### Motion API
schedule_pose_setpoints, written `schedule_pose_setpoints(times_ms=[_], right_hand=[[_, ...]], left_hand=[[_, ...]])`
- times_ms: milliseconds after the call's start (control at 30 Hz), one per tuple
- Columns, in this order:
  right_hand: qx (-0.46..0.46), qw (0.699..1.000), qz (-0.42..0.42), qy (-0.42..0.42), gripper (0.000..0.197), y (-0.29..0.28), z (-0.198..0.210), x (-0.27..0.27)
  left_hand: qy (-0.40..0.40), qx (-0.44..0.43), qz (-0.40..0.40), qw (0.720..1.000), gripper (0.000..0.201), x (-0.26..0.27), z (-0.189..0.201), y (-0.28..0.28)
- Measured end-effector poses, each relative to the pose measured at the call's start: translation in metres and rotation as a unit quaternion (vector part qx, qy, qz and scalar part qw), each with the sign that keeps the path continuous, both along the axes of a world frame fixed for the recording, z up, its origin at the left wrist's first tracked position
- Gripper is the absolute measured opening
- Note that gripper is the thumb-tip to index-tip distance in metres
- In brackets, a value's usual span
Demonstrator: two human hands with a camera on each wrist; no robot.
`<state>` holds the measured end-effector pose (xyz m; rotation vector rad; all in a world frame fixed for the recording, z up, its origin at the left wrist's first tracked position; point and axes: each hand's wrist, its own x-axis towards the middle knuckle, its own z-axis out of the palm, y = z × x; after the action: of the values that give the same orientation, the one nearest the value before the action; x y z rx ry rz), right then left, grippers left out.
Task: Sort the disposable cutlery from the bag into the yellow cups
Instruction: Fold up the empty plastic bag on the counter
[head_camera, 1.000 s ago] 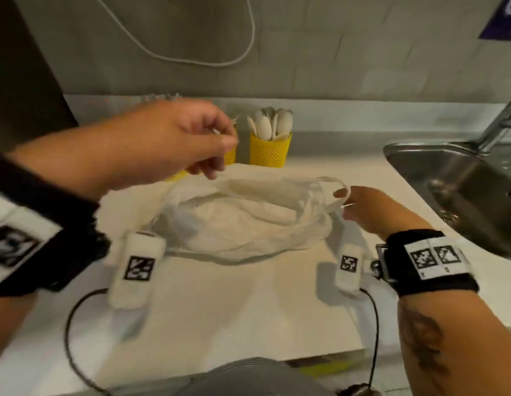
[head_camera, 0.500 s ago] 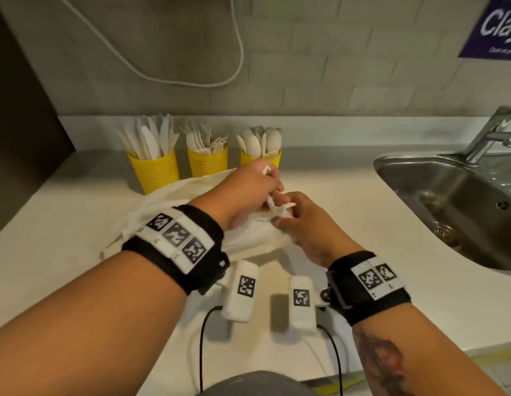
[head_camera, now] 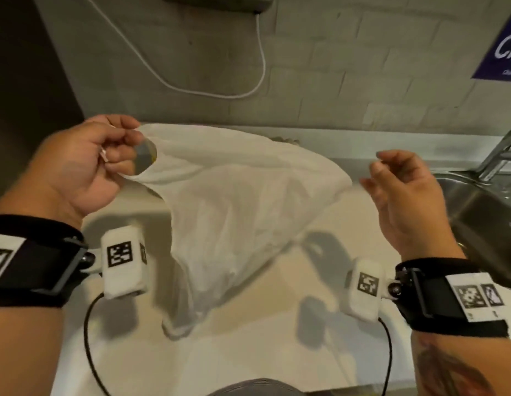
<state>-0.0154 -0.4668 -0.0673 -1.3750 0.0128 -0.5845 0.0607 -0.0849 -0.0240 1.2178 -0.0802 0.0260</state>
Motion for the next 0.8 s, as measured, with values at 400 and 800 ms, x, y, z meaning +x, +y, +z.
schedule_pose_setpoints(times_ms=[400, 800], right_hand=[[-0.082, 0.938, 0.242, 0.235, 0.024, 0.066, -0.012, 0.012], [0.028, 0.949, 0.005, 0.314, 0.069, 0.061, -0.032, 0.043]], left_hand=[[0.081, 0.065, -0.039, 0.994, 0.059, 0.010, -0.027, -0.005], [0.050, 0.412, -0.310, 0.855, 0.060, -0.029, -0.093, -0.076]])
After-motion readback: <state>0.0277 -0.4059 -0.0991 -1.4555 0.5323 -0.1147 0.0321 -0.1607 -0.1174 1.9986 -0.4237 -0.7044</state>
